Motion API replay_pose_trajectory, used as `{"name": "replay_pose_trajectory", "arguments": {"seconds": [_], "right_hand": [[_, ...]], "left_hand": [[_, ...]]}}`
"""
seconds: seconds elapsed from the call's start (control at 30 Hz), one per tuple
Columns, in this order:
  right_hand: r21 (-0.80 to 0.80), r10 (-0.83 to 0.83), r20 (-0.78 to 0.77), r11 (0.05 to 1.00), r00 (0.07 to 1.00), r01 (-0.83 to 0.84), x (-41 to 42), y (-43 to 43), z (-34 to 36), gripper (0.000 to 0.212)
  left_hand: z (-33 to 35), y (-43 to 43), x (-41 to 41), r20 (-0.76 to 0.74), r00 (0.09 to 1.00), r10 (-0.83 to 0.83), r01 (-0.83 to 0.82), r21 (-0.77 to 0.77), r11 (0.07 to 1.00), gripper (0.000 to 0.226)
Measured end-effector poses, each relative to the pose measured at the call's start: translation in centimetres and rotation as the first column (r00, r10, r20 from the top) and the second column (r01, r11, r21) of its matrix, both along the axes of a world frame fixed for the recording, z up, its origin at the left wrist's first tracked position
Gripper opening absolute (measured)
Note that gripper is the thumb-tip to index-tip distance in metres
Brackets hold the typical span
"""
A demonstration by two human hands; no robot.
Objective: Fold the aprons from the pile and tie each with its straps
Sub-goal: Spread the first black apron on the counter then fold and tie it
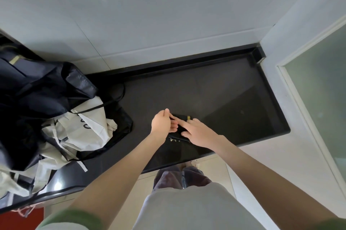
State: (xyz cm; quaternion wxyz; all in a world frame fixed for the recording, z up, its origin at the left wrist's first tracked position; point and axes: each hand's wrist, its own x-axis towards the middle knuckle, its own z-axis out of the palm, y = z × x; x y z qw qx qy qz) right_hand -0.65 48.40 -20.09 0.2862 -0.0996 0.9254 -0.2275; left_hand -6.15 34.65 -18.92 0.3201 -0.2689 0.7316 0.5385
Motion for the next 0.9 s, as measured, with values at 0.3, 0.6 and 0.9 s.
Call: {"name": "replay_pose_trajectory", "arguments": {"seconds": [0.3,0.6,0.9], "right_hand": [[-0.129,-0.399,0.083,0.905,0.913,0.406,1.8,3.7,0.3,0.019],[0.170,-0.173,-0.112,0.967,0.978,0.191,1.9,4.5,-1.4,0.025],[-0.389,-0.508,0.122,0.766,0.853,0.512,0.6,0.9,3.4,0.009]], "left_hand": [[1.0,0.6,-0.2,0.207,0.945,0.252,-0.285,0.149,0.947,0.026],[-0.6,-0.4,1.3,0.213,0.964,0.162,-0.174,0.042,0.984,0.033],[2.3,0.9,1.4,-0.331,0.695,-0.638,0.513,-0.393,0.763,0.012]]}}
